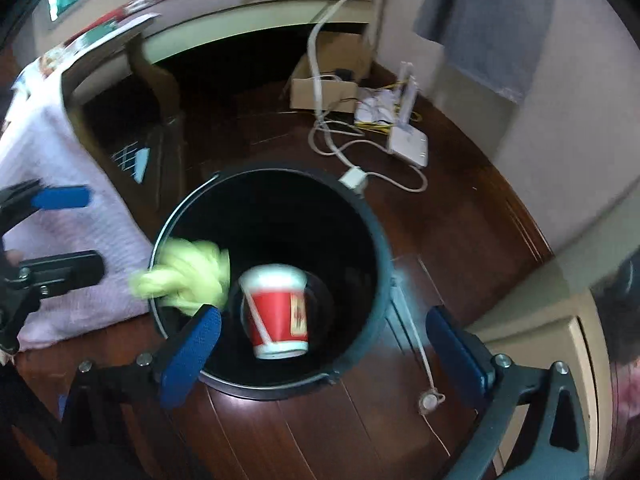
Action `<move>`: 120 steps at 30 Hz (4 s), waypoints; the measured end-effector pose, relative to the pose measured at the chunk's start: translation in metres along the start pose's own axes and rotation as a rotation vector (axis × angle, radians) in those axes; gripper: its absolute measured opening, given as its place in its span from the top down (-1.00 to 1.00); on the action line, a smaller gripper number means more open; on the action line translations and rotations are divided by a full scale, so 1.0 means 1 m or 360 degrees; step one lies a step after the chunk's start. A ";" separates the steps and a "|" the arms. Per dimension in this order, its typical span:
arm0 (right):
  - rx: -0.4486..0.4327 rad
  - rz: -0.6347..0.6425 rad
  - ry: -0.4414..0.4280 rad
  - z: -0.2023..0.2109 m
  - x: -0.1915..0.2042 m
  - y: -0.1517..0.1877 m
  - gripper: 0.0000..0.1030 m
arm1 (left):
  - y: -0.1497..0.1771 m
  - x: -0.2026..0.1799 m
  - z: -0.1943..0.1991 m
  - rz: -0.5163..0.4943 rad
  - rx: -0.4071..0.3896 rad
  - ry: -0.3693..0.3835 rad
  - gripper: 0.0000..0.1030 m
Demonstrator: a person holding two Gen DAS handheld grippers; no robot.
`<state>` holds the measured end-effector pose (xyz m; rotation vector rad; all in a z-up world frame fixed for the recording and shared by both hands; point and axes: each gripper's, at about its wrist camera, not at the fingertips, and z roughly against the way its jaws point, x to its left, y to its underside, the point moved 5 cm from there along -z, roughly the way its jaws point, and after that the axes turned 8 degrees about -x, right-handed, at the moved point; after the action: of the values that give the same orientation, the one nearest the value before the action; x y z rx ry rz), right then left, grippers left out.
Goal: Collect trash
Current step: 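Carry both items over the black bin and open both grippers to drop them, then move both tools back over the table, then grasp the red plastic bag with the left gripper while the right gripper grasps the blue-patterned cup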
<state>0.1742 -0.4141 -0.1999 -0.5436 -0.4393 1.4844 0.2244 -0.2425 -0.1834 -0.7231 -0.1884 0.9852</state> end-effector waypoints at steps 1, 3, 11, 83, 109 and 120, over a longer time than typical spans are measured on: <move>-0.0004 -0.0017 0.0005 0.005 0.000 -0.003 -1.00 | 0.000 0.001 0.011 0.0000 -0.0022 -0.0035 -0.99; 0.0000 -0.0034 0.0064 0.019 0.001 -0.010 -1.00 | 0.001 0.002 0.029 -0.0014 -0.0068 -0.0109 -0.99; -0.0046 -0.0063 0.0161 0.084 0.032 -0.041 -1.00 | -0.002 0.012 0.110 -0.0005 -0.0230 -0.0343 -0.99; -0.0452 0.0466 -0.0754 0.019 0.435 -0.221 -0.12 | 0.034 0.356 0.237 0.0710 -0.0568 -0.0947 -0.28; -0.0407 0.0392 -0.0843 0.036 0.430 -0.209 -0.11 | 0.046 0.349 0.260 0.0654 -0.0618 -0.0964 0.66; -0.0537 0.0347 -0.0745 0.088 0.378 -0.203 -0.11 | 0.042 0.303 0.280 0.0578 -0.0674 -0.0906 0.66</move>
<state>0.3040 -0.0320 -0.0298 -0.5156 -1.0373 1.7629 0.2364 0.1500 -0.0495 -0.8620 -0.8024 1.5121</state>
